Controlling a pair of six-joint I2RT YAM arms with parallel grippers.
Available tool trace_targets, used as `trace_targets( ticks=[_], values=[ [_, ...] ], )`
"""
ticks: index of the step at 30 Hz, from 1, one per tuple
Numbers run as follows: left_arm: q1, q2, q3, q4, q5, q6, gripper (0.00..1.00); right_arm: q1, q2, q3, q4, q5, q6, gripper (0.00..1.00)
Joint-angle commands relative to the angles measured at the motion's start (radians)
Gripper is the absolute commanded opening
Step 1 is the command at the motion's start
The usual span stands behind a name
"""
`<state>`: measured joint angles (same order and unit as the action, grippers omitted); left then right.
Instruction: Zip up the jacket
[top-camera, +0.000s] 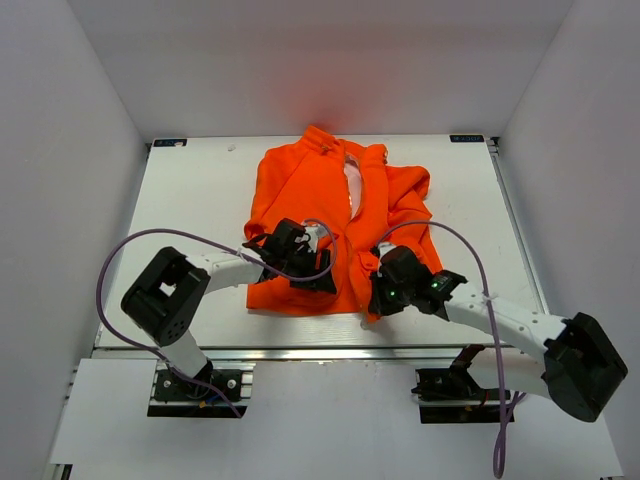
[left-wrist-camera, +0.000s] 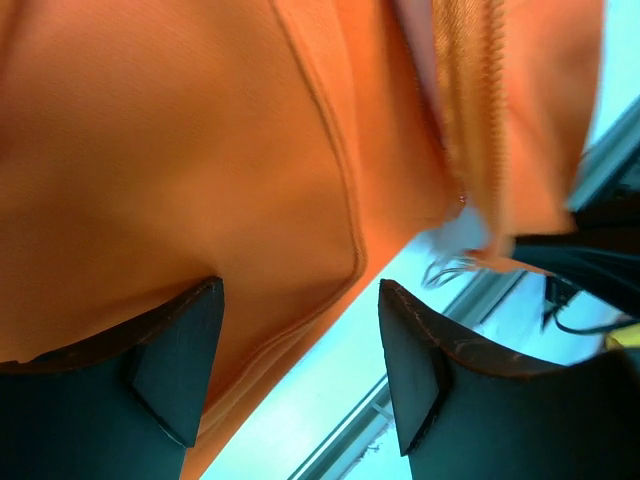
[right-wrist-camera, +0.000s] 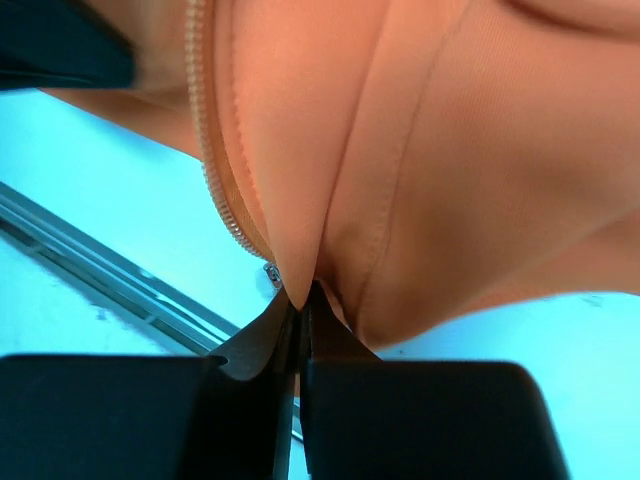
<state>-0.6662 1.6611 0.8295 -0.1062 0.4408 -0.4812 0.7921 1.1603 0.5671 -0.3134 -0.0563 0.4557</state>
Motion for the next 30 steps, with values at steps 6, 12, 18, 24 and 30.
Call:
trace_targets(
  ticks=[6, 12, 18, 24, 30],
  values=[
    [0.000, 0.019, 0.062, -0.076, -0.090, 0.036, 0.73, -0.020, -0.134, 0.090, -0.052, 0.105, -0.034, 0.00],
    [0.000, -0.162, 0.039, 0.003, 0.045, 0.105, 0.76, -0.034, -0.145, 0.106, 0.075, 0.018, 0.003, 0.00],
    [-0.001, -0.359, -0.084, 0.223, 0.262, 0.139, 0.91, -0.062, -0.182, 0.128, 0.163, -0.128, 0.014, 0.00],
    [-0.003, -0.321, -0.081, 0.286, 0.331, 0.115, 0.85, -0.108, -0.208, 0.122, 0.212, -0.218, 0.058, 0.00],
    [-0.007, -0.270, -0.064, 0.324, 0.357, 0.081, 0.77, -0.179, -0.223, 0.063, 0.303, -0.347, 0.116, 0.00]
  ],
)
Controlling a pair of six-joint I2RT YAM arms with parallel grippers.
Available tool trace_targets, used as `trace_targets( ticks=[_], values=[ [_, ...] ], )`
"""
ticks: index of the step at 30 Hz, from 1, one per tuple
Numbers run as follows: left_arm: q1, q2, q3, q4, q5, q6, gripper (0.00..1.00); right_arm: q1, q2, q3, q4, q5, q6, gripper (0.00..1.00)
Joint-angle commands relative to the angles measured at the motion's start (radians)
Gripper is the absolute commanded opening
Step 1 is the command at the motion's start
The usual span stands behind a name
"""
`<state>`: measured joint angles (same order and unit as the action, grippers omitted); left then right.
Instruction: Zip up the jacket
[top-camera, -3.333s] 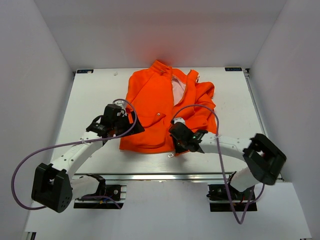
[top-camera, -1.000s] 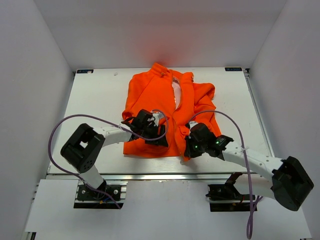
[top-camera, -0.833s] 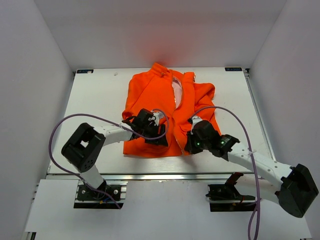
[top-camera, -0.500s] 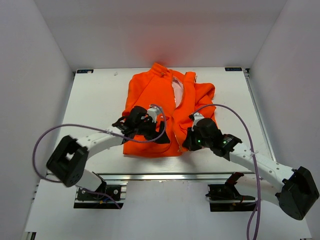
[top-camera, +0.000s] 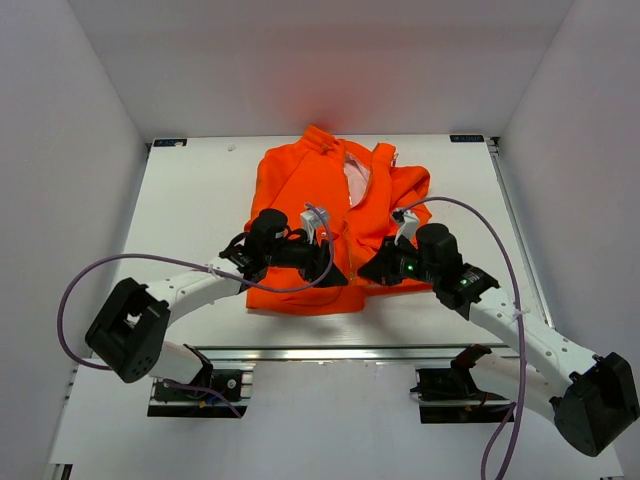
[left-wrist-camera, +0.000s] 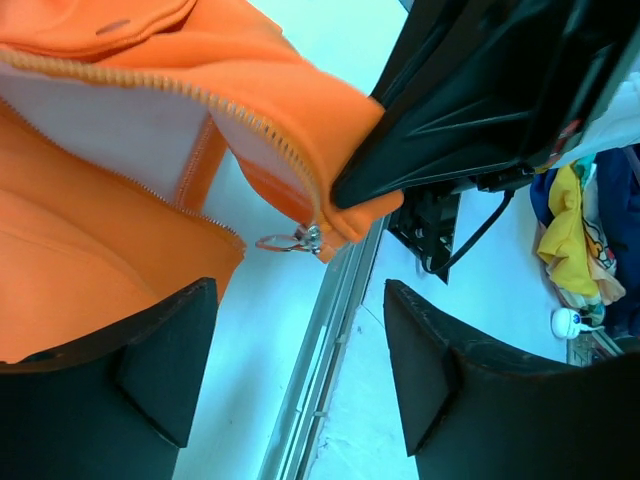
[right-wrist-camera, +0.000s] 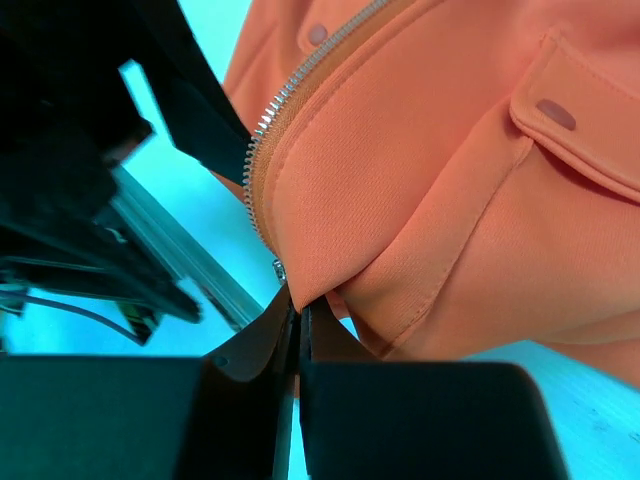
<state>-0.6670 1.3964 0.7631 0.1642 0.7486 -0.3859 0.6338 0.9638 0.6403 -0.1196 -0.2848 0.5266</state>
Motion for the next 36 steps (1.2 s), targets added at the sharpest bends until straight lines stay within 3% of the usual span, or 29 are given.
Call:
trace_targets(
  ticks=[1, 13, 23, 27, 30, 31, 34, 36],
  values=[
    [-0.005, 0.001, -0.002, 0.082, 0.052, -0.022, 0.76, -0.023, -0.030, -0.016, 0.141, -0.128, 0.047, 0.00],
    [-0.008, 0.076, -0.007, 0.267, 0.110, -0.140, 0.62, -0.029, -0.059, -0.048, 0.186, -0.168, 0.047, 0.00],
    [-0.017, 0.084, -0.028, 0.339, 0.161, -0.203, 0.35, -0.029, -0.066, -0.076, 0.224, -0.113, 0.058, 0.00],
    [-0.046, 0.082, -0.033, 0.319, 0.150, -0.206, 0.13, -0.029, -0.074, -0.093, 0.290, -0.064, 0.085, 0.00],
    [-0.078, 0.088, -0.039, 0.308, 0.138, -0.208, 0.08, -0.031, -0.086, -0.094, 0.359, -0.048, 0.104, 0.00],
    [-0.086, 0.092, -0.042, 0.307, 0.135, -0.211, 0.00, -0.031, -0.089, -0.091, 0.368, -0.039, 0.105, 0.00],
    [-0.111, 0.092, -0.050, 0.308, 0.132, -0.219, 0.01, -0.031, -0.096, -0.068, 0.365, -0.007, 0.093, 0.00],
    [-0.124, 0.082, -0.056, 0.311, 0.132, -0.225, 0.10, -0.031, -0.100, -0.062, 0.365, -0.008, 0.092, 0.00]
  ],
)
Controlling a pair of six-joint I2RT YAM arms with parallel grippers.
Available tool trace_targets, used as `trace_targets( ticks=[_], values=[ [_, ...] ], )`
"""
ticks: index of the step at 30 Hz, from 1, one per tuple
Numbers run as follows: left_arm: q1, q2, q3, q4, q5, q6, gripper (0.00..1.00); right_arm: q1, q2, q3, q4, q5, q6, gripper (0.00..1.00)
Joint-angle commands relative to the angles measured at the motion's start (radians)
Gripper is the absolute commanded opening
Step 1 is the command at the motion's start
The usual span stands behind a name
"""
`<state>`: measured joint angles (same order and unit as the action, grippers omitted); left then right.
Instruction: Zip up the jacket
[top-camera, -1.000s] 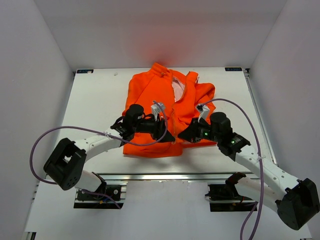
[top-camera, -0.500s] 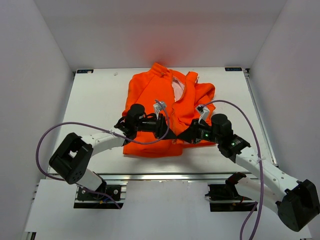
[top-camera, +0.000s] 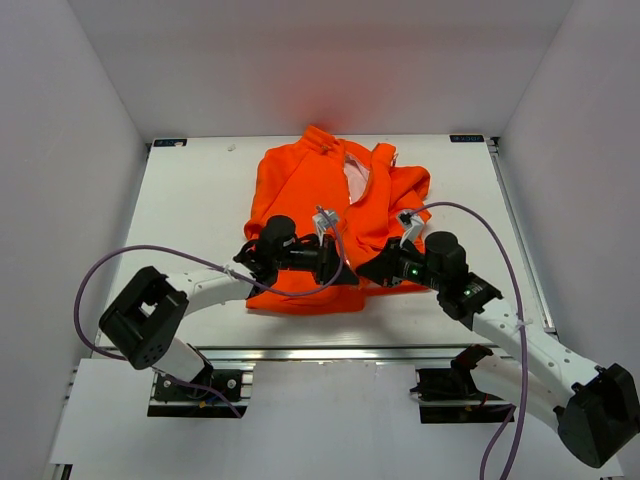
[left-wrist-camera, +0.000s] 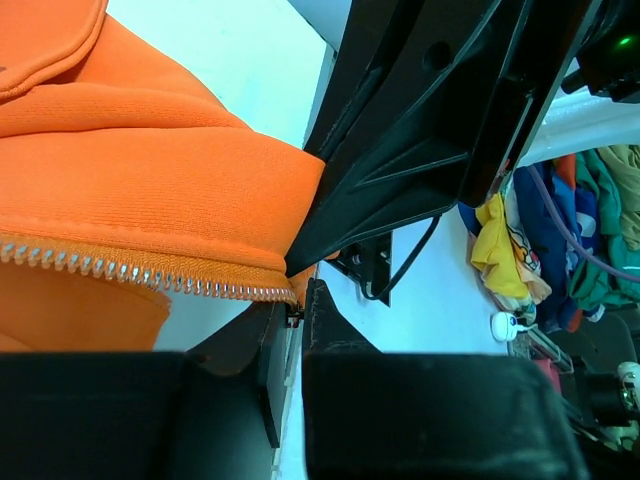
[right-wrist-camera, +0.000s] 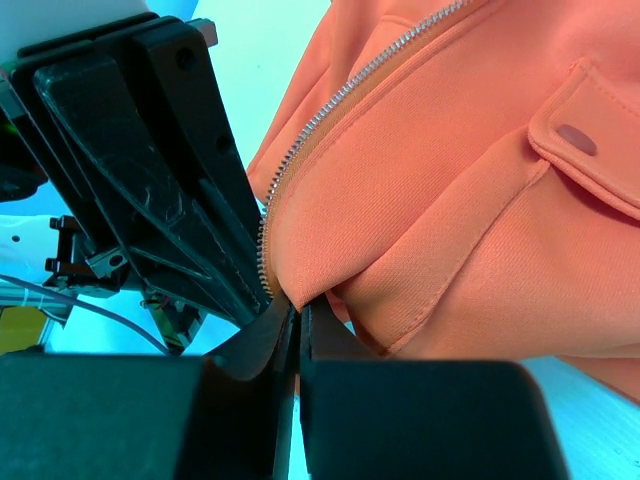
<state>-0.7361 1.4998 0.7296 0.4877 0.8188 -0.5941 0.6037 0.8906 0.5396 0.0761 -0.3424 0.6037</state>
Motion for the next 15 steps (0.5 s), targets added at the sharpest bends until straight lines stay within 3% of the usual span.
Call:
trace_targets(
  ticks=[1, 2, 8, 14, 15],
  values=[
    [-0.059, -0.026, -0.024, -0.017, 0.063, -0.016, 0.15, -0.001, -0.033, 0.037, 0.169, 0.049, 0.015, 0.00],
    [-0.066, -0.029, -0.027, -0.021, 0.063, -0.013, 0.30, -0.002, -0.036, 0.039, 0.162, 0.060, 0.016, 0.00],
    [-0.097, -0.053, -0.021, -0.118, 0.031, 0.042, 0.59, -0.012, -0.076, 0.028, 0.169, 0.071, 0.033, 0.00],
    [-0.095, -0.110, -0.009, -0.231, -0.087, 0.102, 0.61, -0.015, -0.088, 0.034, 0.126, 0.059, 0.019, 0.00],
    [-0.097, -0.122, 0.004, -0.291, -0.125, 0.117, 0.66, -0.015, -0.087, 0.037, 0.117, 0.056, 0.016, 0.00]
  ],
)
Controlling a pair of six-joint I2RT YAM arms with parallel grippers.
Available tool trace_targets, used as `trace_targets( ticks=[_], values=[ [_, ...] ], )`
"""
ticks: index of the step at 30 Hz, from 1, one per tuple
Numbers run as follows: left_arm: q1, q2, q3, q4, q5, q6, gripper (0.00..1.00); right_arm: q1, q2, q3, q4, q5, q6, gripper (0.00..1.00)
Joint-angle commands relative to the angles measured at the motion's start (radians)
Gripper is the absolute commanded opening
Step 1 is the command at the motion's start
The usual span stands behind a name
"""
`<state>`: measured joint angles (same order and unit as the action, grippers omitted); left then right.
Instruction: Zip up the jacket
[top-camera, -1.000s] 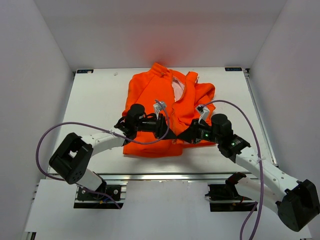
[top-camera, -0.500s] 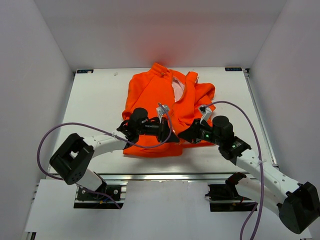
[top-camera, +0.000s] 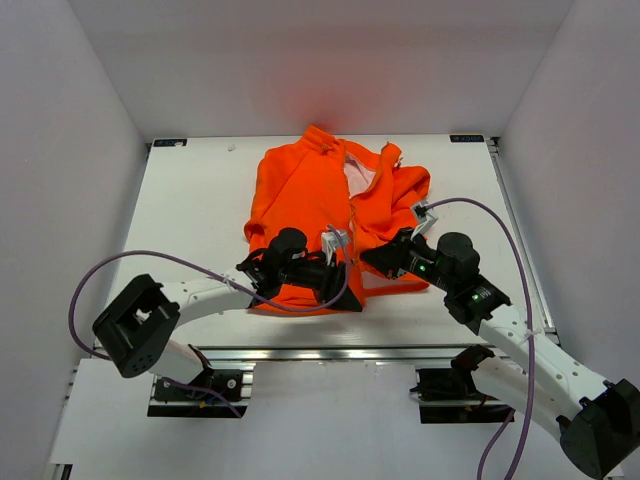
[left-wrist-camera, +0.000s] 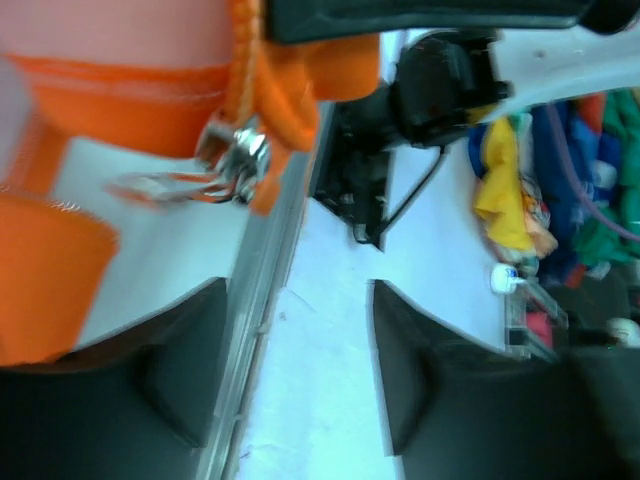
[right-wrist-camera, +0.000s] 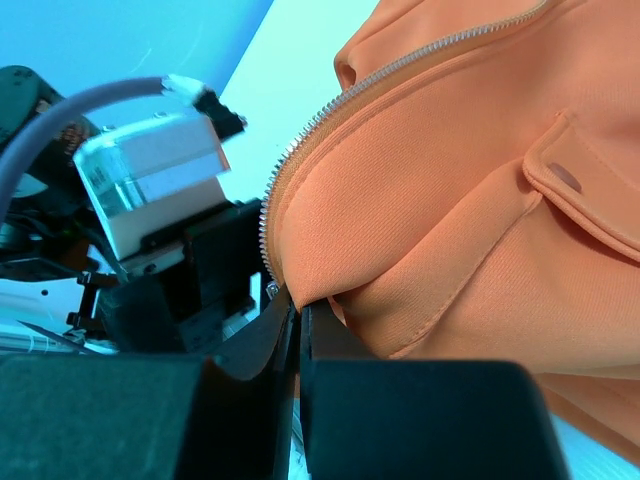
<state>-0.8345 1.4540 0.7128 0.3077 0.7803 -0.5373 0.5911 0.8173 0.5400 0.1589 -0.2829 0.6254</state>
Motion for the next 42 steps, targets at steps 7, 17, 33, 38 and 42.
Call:
trace_targets(
  ticks=[7, 17, 33, 38, 42],
  values=[
    [0.003, -0.144, 0.089, -0.274, -0.346, 0.195, 0.95, -0.002, -0.021, 0.041, 0.002, -0.061, -0.007, 0.00],
    [0.003, -0.012, 0.215, -0.268, -0.273, 0.332, 0.68, -0.004, -0.021, 0.064, -0.009, -0.058, -0.001, 0.00],
    [0.002, -0.135, 0.134, -0.237, -0.269, 0.323, 0.10, -0.002, 0.003, 0.095, -0.055, -0.019, -0.019, 0.00],
    [0.002, -0.141, 0.129, -0.233, -0.282, 0.330, 0.00, -0.004, 0.006, 0.100, -0.055, -0.022, -0.023, 0.00],
    [0.002, -0.153, 0.131, -0.234, -0.311, 0.321, 0.00, -0.004, 0.011, 0.101, -0.065, -0.004, -0.032, 0.00]
  ],
)
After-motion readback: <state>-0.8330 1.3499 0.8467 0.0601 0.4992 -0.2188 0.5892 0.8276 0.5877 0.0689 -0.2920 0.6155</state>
